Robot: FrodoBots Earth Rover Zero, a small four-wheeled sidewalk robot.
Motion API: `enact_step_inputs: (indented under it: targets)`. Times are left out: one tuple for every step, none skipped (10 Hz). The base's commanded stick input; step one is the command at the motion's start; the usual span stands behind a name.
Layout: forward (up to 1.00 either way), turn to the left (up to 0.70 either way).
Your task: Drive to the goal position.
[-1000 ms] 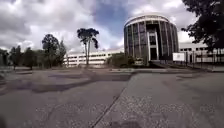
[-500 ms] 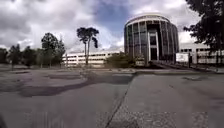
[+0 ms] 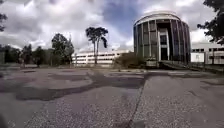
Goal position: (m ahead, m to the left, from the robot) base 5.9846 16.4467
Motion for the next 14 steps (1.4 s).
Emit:
enact_step_inputs:
  targets:
    - [0.70,0.00]
    - [0.70,0.00]
    - [0.70,0.00]
    - [0.70,0.00]
    - [0.70,0.00]
    - [0.70,0.00]
    - [0.70,0.00]
    - [0.70,0.00]
    - [0.70,0.00]
    - [0.70,0.00]
    - [0.70,0.00]
    - [0.70,0.09]
    - [0.70,0.14]
    - [0.70,0.14]
